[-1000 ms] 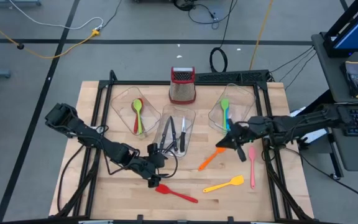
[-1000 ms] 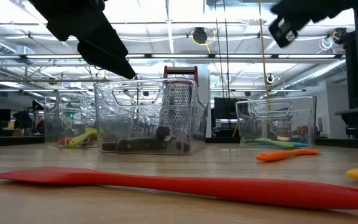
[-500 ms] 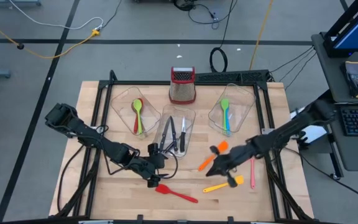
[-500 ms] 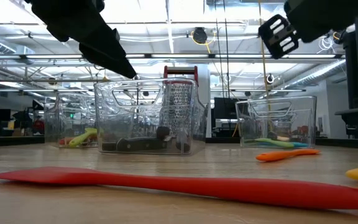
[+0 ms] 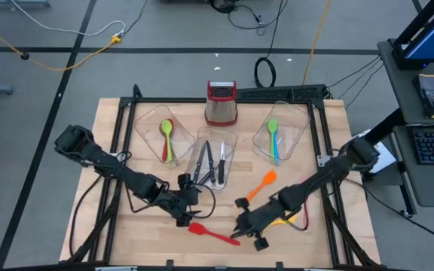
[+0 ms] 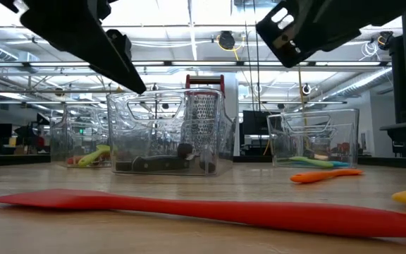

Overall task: Pick & Place Kitchen Items
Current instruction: Put the red spatula on the right transparent bin

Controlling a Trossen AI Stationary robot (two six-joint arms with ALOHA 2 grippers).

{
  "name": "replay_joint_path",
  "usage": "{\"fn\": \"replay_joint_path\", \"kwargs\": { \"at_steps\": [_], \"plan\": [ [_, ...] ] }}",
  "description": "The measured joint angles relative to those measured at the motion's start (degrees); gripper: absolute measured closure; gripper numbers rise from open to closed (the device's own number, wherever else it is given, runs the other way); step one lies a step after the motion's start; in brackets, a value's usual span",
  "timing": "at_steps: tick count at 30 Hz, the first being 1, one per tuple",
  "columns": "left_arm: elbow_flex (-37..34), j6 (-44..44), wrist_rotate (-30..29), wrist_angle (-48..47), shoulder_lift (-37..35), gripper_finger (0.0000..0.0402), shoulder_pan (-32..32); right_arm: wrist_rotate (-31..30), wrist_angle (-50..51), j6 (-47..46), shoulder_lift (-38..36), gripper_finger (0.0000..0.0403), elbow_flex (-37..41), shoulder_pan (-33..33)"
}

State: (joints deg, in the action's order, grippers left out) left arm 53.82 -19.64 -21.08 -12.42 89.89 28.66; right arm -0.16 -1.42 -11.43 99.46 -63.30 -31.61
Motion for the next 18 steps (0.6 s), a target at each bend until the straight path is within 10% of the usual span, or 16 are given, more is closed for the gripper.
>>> {"fn": "replay_joint_path", "kwargs": {
  "at_steps": [18],
  "plan": [
    [0.0,0.3,0.0,-1.1,0.0,0.0066,3.8,-1.0,16.7,-10.9,14.2,0.02,-17.0,-1.4]
  ]
}}
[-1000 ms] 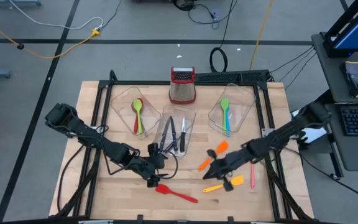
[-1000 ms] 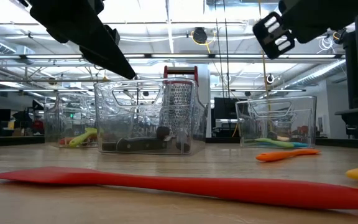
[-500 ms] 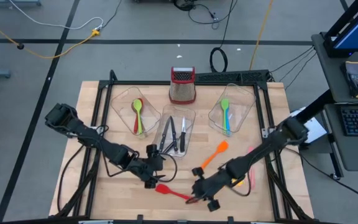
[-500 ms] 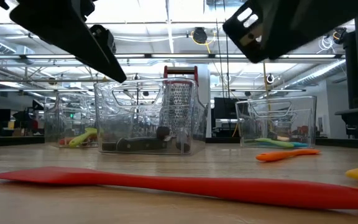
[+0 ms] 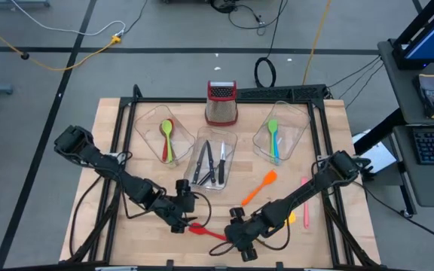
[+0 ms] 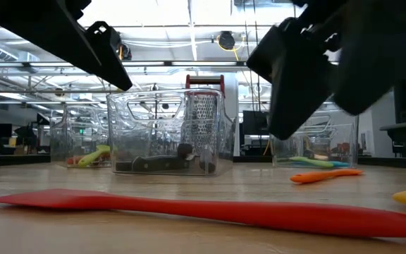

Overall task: Pick & Place Kitchen Items
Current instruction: Put the red spatula on the right transparent bin

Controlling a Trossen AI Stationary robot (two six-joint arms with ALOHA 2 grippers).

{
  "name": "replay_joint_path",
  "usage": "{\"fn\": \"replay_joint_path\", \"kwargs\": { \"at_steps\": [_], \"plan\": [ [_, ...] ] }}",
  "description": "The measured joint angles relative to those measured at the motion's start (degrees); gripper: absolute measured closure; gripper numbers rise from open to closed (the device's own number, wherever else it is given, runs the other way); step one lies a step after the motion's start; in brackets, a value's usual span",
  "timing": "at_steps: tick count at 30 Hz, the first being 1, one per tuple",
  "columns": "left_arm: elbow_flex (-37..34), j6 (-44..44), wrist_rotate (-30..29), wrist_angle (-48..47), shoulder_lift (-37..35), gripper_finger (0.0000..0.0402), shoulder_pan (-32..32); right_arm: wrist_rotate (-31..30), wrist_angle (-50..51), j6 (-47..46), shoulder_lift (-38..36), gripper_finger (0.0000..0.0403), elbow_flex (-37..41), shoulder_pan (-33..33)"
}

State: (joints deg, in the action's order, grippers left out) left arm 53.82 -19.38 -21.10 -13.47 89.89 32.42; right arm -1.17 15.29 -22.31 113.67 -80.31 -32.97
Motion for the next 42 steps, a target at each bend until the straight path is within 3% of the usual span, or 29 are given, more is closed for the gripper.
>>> {"fn": "replay_joint_path", "kwargs": {
  "at_steps": [17,23,35,42],
  "plan": [
    [0.0,1.1,0.0,-0.2,0.0,0.0066,0.2,-0.7,-0.7,-9.0,0.2,0.0195,0.0,0.0],
    [0.0,1.2,0.0,-0.2,0.0,0.0066,0.2,-0.3,-5.2,-10.1,4.1,0.0195,0.0,-0.9],
    [0.0,0.3,0.0,0.0,0.0,0.0066,1.8,-3.9,-1.2,-13.0,10.3,0.0196,-0.2,-0.8],
    [0.0,-0.7,0.0,0.1,0.0,0.0066,3.4,-6.3,5.8,-14.7,11.1,0.0254,0.0,-0.8]
  ]
}}
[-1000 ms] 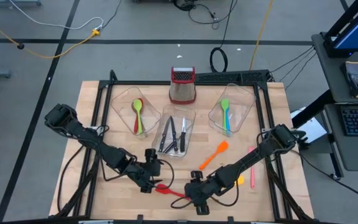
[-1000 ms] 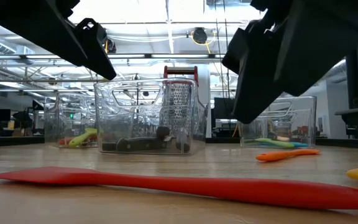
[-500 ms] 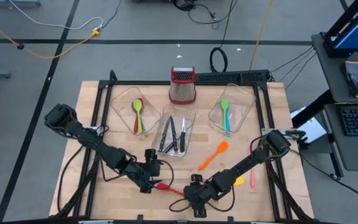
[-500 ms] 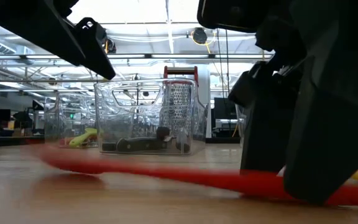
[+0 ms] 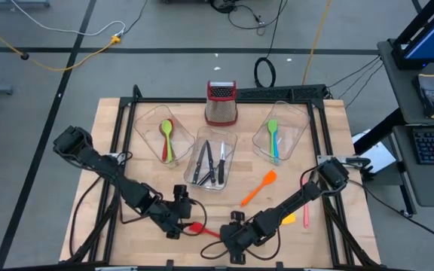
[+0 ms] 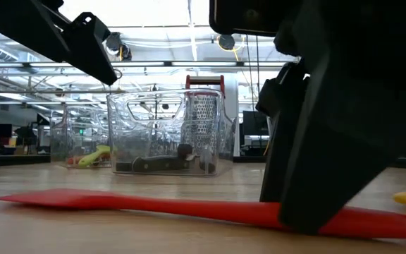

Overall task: Pick & Place Kitchen Items
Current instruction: Put the red spatula on the right transparent bin

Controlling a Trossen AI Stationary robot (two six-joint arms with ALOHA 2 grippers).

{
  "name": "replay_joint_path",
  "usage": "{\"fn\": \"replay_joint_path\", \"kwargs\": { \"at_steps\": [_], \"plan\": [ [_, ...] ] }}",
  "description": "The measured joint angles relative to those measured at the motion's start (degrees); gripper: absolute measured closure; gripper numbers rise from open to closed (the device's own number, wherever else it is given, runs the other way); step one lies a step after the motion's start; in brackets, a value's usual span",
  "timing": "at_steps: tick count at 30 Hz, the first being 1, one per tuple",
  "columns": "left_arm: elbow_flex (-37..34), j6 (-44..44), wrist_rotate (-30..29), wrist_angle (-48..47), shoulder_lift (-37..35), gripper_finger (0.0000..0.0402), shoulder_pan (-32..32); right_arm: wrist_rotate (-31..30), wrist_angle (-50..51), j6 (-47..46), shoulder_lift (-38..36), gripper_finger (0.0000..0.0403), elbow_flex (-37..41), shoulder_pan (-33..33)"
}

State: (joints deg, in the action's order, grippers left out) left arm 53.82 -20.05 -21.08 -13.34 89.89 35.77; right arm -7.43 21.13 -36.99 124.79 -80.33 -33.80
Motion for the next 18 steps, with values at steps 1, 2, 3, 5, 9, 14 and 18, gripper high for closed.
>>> {"fn": "replay_joint_path", "kwargs": {
  "at_steps": [1,2,3,5,9,14,18],
  "plan": [
    [0.0,-0.2,0.0,0.0,0.0,0.0066,0.2,0.0,0.0,0.0,0.4,0.0269,0.0,0.0],
    [0.0,-0.4,0.0,0.0,0.0,0.0066,0.5,0.0,0.0,0.0,0.6,0.0284,0.0,0.0],
    [0.0,-0.7,0.0,0.1,0.0,0.0066,0.7,-0.1,0.0,0.0,0.9,0.0302,0.0,0.0],
    [0.0,-1.1,0.0,0.0,0.0,0.0066,1.1,0.0,0.0,-0.6,1.4,0.0337,-0.1,0.0],
    [0.0,-1.2,0.0,0.1,0.0,0.0066,1.9,-0.4,0.9,-2.3,1.7,0.0378,-0.1,0.1],
    [0.0,-1.6,-0.1,0.1,0.0,0.0066,2.6,-2.6,2.2,-4.3,0.8,0.0378,0.0,0.1],
    [0.0,-1.7,-1.1,0.1,0.0,0.0066,3.0,-3.3,2.2,-3.7,-1.3,0.0378,0.2,0.1]
  ]
}}
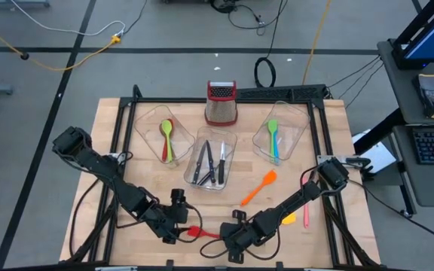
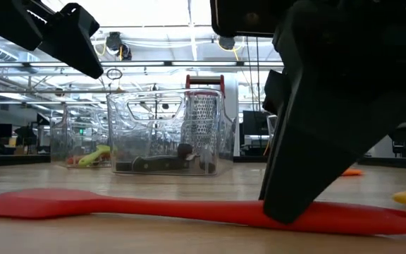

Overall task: Pick & Place Kitchen Items
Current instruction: Put the red spatula on the right transparent bin

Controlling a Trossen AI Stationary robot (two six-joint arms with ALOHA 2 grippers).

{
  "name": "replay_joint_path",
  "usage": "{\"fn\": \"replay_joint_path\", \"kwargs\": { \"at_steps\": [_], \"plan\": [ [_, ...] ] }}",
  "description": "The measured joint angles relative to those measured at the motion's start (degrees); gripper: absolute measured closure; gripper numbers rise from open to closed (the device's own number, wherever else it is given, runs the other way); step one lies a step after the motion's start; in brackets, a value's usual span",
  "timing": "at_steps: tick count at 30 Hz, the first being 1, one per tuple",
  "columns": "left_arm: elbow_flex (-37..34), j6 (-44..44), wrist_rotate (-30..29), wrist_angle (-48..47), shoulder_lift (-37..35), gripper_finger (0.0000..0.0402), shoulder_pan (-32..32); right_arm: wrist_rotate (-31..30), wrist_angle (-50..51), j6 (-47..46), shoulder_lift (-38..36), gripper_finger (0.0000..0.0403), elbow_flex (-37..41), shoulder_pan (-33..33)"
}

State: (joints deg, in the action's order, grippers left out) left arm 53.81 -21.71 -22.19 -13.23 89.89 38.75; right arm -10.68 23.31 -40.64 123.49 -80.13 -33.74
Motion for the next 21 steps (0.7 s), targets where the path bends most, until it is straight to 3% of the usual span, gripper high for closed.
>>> {"fn": "replay_joint_path", "kwargs": {
  "at_steps": [4,21],
  "plan": [
    [0.0,0.0,-0.4,0.0,0.0,0.0066,0.0,-1.0,-1.4,1.7,-2.2,0.0401,0.1,0.0],
    [0.0,-1.2,-0.5,0.0,0.0,0.0066,0.2,-2.6,-2.4,6.3,-5.6,0.0401,0.2,0.4]
  ]
}}
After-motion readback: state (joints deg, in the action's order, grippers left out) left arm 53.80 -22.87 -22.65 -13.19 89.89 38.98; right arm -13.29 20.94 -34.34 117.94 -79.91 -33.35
